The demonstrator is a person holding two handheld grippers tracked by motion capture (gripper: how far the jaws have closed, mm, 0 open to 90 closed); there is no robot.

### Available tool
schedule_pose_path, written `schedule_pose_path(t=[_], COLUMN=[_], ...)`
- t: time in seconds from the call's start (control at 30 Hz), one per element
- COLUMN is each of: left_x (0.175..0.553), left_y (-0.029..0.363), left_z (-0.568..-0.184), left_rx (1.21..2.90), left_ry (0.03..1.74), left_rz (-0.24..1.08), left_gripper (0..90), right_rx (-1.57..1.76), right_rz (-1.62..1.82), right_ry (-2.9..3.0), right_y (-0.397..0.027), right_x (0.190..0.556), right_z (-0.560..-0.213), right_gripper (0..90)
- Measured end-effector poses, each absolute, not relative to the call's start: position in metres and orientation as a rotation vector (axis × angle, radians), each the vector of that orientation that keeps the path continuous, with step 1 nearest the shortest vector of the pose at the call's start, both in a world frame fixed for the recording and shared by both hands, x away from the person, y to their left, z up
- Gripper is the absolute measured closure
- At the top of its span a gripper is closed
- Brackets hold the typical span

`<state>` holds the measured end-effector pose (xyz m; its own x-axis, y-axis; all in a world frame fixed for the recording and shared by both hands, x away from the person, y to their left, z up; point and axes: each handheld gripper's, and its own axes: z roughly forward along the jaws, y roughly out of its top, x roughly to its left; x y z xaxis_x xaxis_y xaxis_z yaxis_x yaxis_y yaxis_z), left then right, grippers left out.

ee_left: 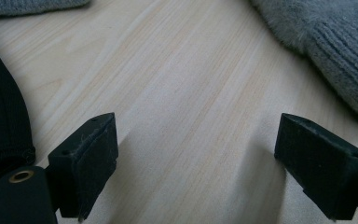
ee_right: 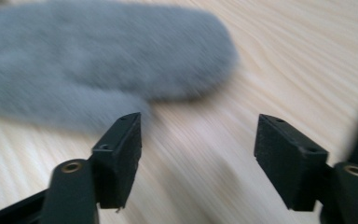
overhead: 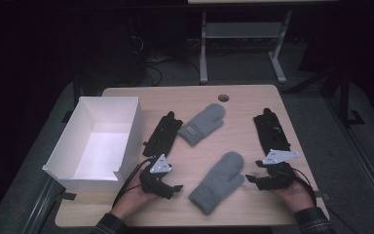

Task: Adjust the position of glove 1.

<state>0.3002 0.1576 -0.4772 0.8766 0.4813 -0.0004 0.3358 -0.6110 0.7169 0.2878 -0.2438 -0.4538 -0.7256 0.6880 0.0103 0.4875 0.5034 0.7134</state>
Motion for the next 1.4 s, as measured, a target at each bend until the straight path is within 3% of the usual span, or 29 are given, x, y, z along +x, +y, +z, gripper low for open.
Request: schedule_pose_path(t=[0.3, 0.8, 1.2, 1.4], left_x=[0.3, 0.306, 0.317, 0.332], left_y=[0.157, 0.147, 0.136, 0.13], left_z=[-0.477, -0.469, -0.448, -0.433], left_rx=[2.281, 2.299, 2.291, 2.266], left_ry=[0.587, 0.675, 0.646, 0.624], left_rz=[0.246, 0.22, 0.267, 0.265], left_gripper=[12.5, 14.0, 14.6, 20.2], right_rx=[1.084, 1.122, 1.138, 1.141], right_rz=[0.993, 1.044, 1.042, 1.041], right_ry=[2.409, 2.395, 2.39, 2.388], right_y=[-0.272, -0.277, -0.277, -0.276], right_x=[0.282, 0.283, 0.283, 0.282], right_z=[-0.468, -0.482, -0.482, -0.482], right_gripper=[21.9, 11.7, 11.2, 11.2])
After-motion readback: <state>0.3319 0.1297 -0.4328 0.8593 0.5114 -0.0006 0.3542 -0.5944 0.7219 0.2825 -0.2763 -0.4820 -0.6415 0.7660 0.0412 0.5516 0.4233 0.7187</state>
